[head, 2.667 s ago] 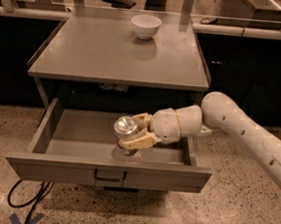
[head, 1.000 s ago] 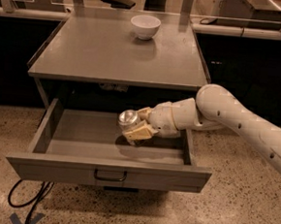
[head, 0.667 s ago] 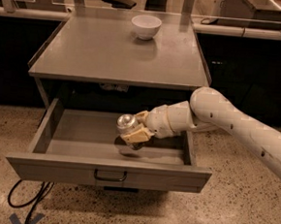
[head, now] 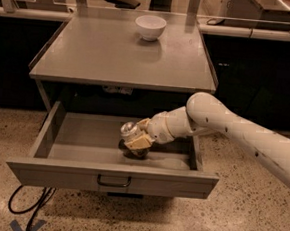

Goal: Place 7up can into top drawer

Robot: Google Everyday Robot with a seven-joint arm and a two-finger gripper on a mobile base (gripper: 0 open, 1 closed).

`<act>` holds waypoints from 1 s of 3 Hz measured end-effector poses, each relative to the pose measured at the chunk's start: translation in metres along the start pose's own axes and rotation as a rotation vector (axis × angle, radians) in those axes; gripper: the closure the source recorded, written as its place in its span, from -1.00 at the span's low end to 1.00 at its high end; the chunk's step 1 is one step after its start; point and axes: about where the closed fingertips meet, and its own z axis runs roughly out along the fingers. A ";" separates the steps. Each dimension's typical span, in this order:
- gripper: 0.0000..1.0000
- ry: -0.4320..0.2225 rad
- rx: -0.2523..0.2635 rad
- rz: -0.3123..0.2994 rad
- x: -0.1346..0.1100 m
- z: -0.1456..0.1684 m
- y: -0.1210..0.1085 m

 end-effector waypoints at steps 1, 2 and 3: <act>0.61 0.000 0.000 0.000 0.000 0.000 0.000; 0.15 0.000 0.000 0.000 0.000 0.000 0.000; -0.31 0.000 0.000 0.000 0.000 0.000 0.000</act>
Offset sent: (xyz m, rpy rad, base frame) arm 0.0000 0.0000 0.0000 0.0000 0.0000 0.0000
